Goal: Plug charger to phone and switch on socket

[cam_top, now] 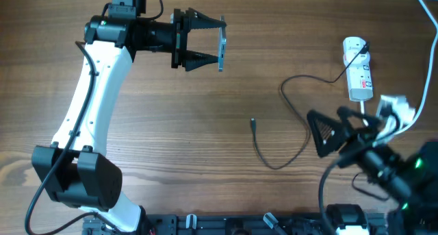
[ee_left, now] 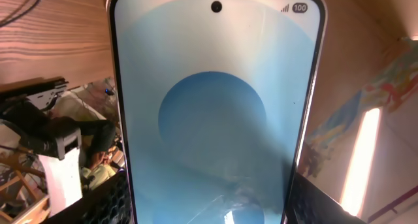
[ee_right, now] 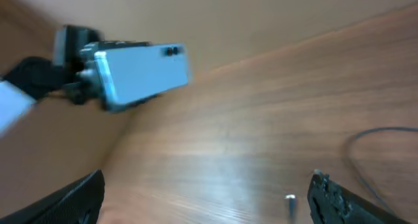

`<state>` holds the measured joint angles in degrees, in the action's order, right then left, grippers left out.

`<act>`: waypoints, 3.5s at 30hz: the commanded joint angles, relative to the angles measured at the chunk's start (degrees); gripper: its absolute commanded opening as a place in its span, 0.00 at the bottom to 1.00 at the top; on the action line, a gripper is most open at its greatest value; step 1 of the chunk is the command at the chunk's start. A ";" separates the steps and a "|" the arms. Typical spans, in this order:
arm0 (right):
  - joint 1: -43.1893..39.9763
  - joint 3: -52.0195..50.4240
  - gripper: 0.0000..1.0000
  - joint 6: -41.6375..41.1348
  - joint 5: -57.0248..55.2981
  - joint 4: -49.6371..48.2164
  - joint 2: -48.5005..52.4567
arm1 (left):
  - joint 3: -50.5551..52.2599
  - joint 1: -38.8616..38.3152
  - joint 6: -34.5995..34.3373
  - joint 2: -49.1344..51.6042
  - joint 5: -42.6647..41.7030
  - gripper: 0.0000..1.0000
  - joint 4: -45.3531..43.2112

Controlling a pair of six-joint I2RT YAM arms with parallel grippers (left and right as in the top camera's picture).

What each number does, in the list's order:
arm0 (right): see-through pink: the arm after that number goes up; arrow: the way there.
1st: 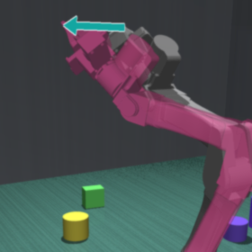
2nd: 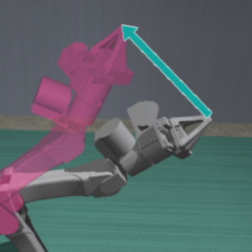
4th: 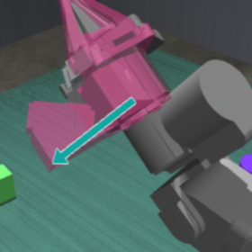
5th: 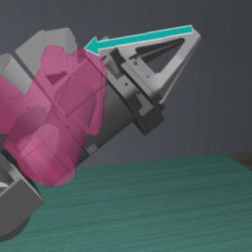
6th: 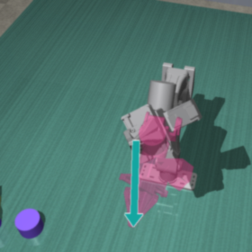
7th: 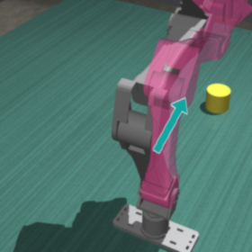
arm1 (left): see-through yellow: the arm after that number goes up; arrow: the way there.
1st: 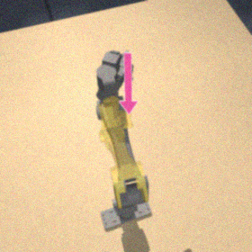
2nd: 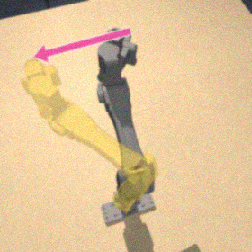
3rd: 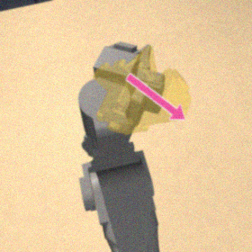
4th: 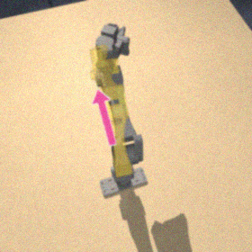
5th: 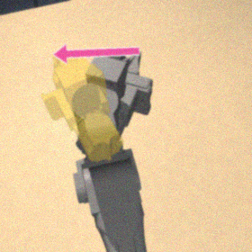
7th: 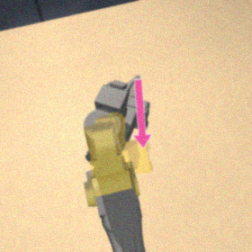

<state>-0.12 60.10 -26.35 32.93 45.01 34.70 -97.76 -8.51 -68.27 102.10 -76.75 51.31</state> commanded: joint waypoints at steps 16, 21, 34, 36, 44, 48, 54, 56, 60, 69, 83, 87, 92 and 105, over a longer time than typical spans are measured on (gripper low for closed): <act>45.31 45.33 0.93 -3.21 -46.66 36.85 43.30 | -0.61 -0.02 -1.66 -1.73 0.39 0.62 -0.09; 50.82 59.34 0.94 -1.51 -47.06 38.45 52.57 | -0.61 -0.02 -1.64 -1.73 0.76 0.62 -0.09; 50.66 63.17 0.99 -7.28 -53.94 30.25 58.38 | -0.61 -0.02 -2.93 -1.73 2.10 0.62 -0.09; 50.66 63.17 0.94 -7.34 -53.96 29.00 59.80 | -0.61 -0.02 -2.95 -1.73 2.10 0.62 -0.09; 50.66 63.17 0.65 -11.28 -58.77 26.01 65.35 | -0.61 -0.02 -2.93 -1.73 2.10 0.61 -0.09; 50.66 63.17 0.61 -11.15 -60.22 25.07 65.75 | -0.61 -0.02 -2.93 -1.70 2.08 0.62 -0.09; 50.53 63.17 0.59 -11.17 -61.68 24.57 68.11 | -0.61 -0.02 -2.93 -1.73 2.08 0.62 -0.09; 50.40 63.17 0.53 -11.17 -61.70 24.00 68.08 | -0.61 -0.02 -2.93 -1.73 2.08 0.62 -0.09; 50.25 63.17 0.45 -11.19 -62.60 23.93 68.08 | -0.61 -0.02 -2.93 -1.73 2.08 0.62 -0.09; 50.23 63.17 0.72 -11.26 -65.70 23.39 68.13 | -0.61 -0.02 -2.93 -1.73 1.60 0.62 -0.09; 49.22 63.17 0.38 -9.70 -61.42 22.32 69.13 | -0.61 -0.02 -2.93 -1.70 1.40 0.63 -0.09; 49.22 63.17 0.25 -9.73 -61.42 22.12 69.16 | -0.61 -0.02 -2.93 -1.73 1.38 0.63 -0.09; 49.22 63.17 0.15 -9.68 -61.42 22.14 69.16 | -0.61 -0.02 -2.93 -1.73 1.38 0.64 -0.09; 48.61 63.19 0.04 -19.45 -59.91 21.90 68.78 | -0.61 -0.02 -2.93 -1.73 1.73 1.00 -0.11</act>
<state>48.95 123.37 -38.65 -28.05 67.35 102.83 -97.76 -8.21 -71.26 102.10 -73.52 51.31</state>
